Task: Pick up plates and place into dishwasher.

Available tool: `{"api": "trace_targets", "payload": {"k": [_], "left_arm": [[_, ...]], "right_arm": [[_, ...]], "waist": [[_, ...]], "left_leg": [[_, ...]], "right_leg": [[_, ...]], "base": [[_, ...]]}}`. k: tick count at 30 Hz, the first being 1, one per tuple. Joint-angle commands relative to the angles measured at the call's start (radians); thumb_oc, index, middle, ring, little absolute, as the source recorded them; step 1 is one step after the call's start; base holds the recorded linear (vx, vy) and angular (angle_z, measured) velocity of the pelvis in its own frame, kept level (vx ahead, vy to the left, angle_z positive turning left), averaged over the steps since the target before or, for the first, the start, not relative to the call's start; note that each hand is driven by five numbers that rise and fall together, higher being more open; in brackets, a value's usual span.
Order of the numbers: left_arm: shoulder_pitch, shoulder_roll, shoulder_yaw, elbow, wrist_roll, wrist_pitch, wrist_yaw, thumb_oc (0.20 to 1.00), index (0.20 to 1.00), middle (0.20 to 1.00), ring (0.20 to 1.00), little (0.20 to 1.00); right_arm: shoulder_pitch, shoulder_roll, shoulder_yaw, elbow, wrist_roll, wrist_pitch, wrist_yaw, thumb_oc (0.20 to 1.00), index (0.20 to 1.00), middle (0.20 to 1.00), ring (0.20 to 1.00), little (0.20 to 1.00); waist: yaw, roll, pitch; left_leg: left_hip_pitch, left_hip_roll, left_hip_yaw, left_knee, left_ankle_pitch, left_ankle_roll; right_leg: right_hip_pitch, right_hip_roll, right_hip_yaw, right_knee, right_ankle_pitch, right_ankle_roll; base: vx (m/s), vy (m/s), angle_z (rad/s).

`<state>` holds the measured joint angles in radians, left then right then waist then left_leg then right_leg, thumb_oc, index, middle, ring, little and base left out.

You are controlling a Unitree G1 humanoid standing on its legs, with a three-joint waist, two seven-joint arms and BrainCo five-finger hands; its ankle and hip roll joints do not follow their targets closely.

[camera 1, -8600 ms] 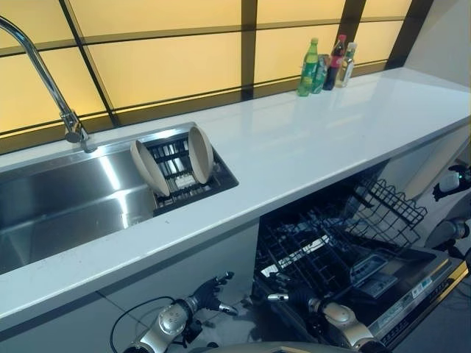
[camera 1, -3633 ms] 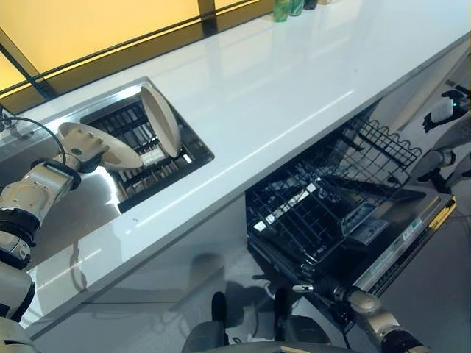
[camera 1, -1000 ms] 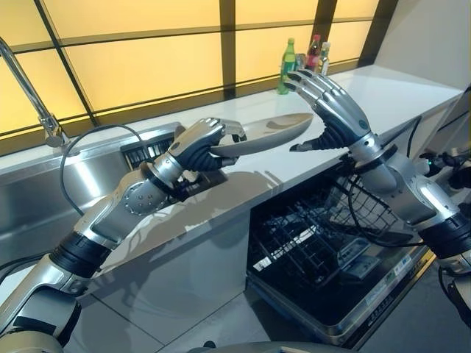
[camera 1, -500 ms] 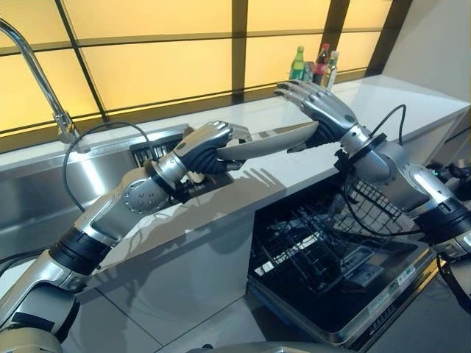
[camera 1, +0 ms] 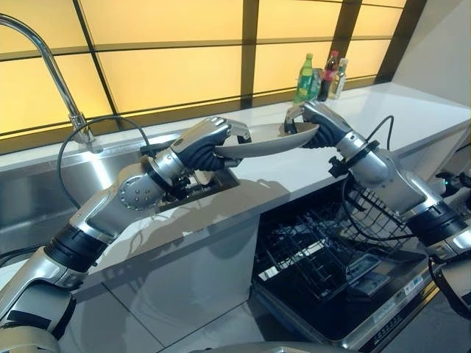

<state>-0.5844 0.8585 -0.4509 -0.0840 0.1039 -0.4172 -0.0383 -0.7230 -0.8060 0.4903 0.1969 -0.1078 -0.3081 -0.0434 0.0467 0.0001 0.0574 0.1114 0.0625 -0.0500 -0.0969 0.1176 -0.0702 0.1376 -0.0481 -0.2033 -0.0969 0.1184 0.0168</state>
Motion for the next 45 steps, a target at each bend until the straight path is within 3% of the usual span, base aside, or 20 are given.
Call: {"api": "trace_targets", "payload": {"k": [1,9,10,11,20,28,34,39,41,45], "left_arm": [[-0.102,-0.059,-0.024,0.030,-0.005,-0.011,0.014,0.200,0.200,0.200,0.200,0.200],[-0.066,-0.067,-0.011,0.057,0.010,0.036,-0.002,0.200,0.200,0.200,0.200,0.200],[-0.059,-0.067,-0.007,0.063,0.013,0.040,0.001,0.652,0.652,0.652,0.652,0.652],[-0.047,-0.066,-0.001,0.071,0.021,0.042,0.011,1.000,1.000,1.000,1.000,1.000],[0.026,0.008,0.095,0.125,0.147,0.088,0.124,1.000,1.000,1.000,1.000,1.000],[0.122,0.138,0.270,0.193,0.198,0.110,0.254,1.000,1.000,1.000,1.000,1.000],[0.206,0.177,0.394,0.227,0.205,0.122,0.331,1.000,1.000,1.000,1.000,1.000],[0.263,0.201,0.477,0.273,0.198,0.124,0.388,1.000,1.000,1.000,1.000,1.000],[0.290,0.203,0.522,0.299,0.177,0.124,0.434,1.000,1.000,1.000,1.000,1.000],[0.327,0.193,0.570,0.319,0.182,0.119,0.499,1.000,1.000,1.000,1.000,1.000]], "right_arm": [[-0.089,0.070,-0.084,-0.052,0.172,-0.118,-0.015,0.200,0.200,0.200,0.200,0.200],[-0.024,0.090,-0.139,-0.119,0.164,-0.152,-0.008,0.200,0.200,0.200,0.200,0.200],[-0.016,0.089,-0.146,-0.126,0.151,-0.154,-0.005,0.200,0.200,0.200,0.200,0.200],[-0.005,0.084,-0.152,-0.134,0.139,-0.157,-0.003,0.200,0.200,0.200,0.200,0.200],[0.101,-0.009,-0.213,-0.173,0.048,-0.118,0.012,0.200,0.200,0.200,0.200,0.200],[0.278,-0.106,-0.367,-0.183,0.063,-0.117,0.076,0.200,0.200,0.200,0.200,0.200],[0.411,-0.153,-0.490,-0.190,0.102,-0.125,0.157,0.200,0.200,0.200,0.200,0.200],[0.493,-0.173,-0.570,-0.187,0.226,-0.079,0.307,0.200,0.200,0.200,0.200,0.200],[0.547,-0.172,-0.605,-0.180,0.319,-0.005,0.437,0.200,0.200,0.200,0.200,0.200],[0.611,-0.154,-0.637,-0.140,0.452,0.110,0.585,0.200,0.200,0.200,0.200,0.200]], "waist": [[0.035,-0.011,0.027],[0.032,-0.007,0.028],[0.032,-0.007,0.028],[0.031,-0.008,0.027],[0.020,-0.012,0.028],[-0.009,-0.012,0.037],[-0.033,-0.011,0.042],[-0.052,-0.013,0.047],[-0.064,-0.017,0.049],[-0.077,-0.023,0.053]], "left_leg": [[0.035,-0.062,0.008,0.055,-0.217,0.044],[0.039,-0.060,0.011,0.050,-0.214,0.045],[0.039,-0.061,0.011,0.050,-0.214,0.046],[0.038,-0.061,0.011,0.050,-0.213,0.046],[0.043,-0.056,0.028,0.044,-0.207,0.043],[0.048,-0.048,0.052,0.034,-0.200,0.039],[0.056,-0.045,0.068,0.026,-0.199,0.038],[0.052,-0.044,0.082,0.028,-0.192,0.037],[0.052,-0.044,0.088,0.027,-0.191,0.036],[0.057,-0.042,0.096,0.023,-0.191,0.034]], "right_leg": [[0.022,-0.068,0.036,0.010,-0.137,0.095],[0.024,-0.070,0.031,0.010,-0.139,0.095],[0.025,-0.070,0.031,0.010,-0.139,0.095],[0.024,-0.070,0.030,0.010,-0.139,0.096],[0.023,-0.072,0.031,0.010,-0.133,0.102],[0.016,-0.069,0.049,0.010,-0.127,0.106],[0.013,-0.066,0.067,0.010,-0.125,0.110],[0.005,-0.065,0.080,0.010,-0.115,0.109],[0.002,-0.065,0.088,0.010,-0.113,0.110],[0.001,-0.063,0.093,0.010,-0.112,0.109]], "base": [[0.00,0.000,0.00],[0.01,-0.004,0.01],[0.00,0.000,0.00],[0.00,0.000,0.00],[0.00,0.000,0.00],[0.00,0.004,-0.01],[0.00,0.023,-0.05],[-0.03,0.013,-0.07],[0.00,0.008,-0.12],[0.00,-0.003,-0.10]]}}
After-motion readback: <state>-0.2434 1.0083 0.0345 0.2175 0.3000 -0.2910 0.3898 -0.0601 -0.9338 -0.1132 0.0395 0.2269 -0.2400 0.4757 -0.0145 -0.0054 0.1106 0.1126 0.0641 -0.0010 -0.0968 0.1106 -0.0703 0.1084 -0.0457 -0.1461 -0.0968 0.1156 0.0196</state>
